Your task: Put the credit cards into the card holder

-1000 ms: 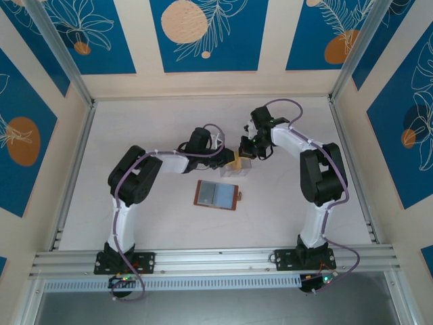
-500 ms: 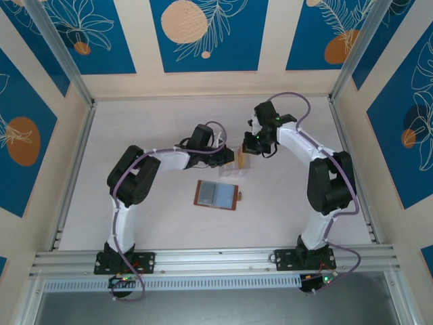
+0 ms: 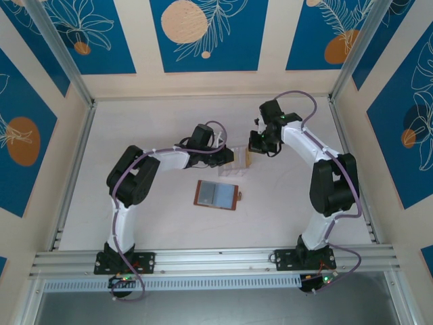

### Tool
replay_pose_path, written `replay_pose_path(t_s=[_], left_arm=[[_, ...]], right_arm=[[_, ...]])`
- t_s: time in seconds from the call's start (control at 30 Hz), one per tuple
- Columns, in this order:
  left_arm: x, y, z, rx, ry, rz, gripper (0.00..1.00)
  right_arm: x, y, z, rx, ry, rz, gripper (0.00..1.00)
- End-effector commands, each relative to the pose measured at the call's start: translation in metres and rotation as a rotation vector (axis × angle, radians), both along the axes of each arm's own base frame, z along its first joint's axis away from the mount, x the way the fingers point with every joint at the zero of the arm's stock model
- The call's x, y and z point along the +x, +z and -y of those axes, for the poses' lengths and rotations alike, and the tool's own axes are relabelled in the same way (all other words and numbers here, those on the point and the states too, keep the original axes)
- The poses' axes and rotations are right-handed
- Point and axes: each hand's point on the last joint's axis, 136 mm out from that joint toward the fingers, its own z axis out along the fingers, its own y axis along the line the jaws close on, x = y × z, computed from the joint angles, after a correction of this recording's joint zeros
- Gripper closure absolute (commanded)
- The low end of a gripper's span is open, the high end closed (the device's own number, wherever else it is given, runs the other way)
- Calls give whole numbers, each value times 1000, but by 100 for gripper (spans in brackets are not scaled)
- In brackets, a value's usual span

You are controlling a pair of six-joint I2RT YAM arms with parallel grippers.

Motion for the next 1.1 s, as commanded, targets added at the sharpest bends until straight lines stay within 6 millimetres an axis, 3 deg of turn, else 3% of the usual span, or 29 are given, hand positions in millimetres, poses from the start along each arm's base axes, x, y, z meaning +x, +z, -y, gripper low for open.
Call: replay_pose_path(t_s=[0.0, 0.13, 0.57, 1.07], left_arm=[[-5, -26, -18, 108, 33, -54, 89], [-5, -25, -18, 109, 32, -52, 89], [-2, -24, -16, 114, 25, -50, 89], [-3, -25, -15, 112, 23, -54, 89]], right_arm=[[1, -7, -11, 17, 18, -31, 100], [1, -15, -12, 23, 18, -56, 100], [-2, -6, -18, 174, 14, -82, 97], [-7, -13, -14, 181, 4, -112, 93]])
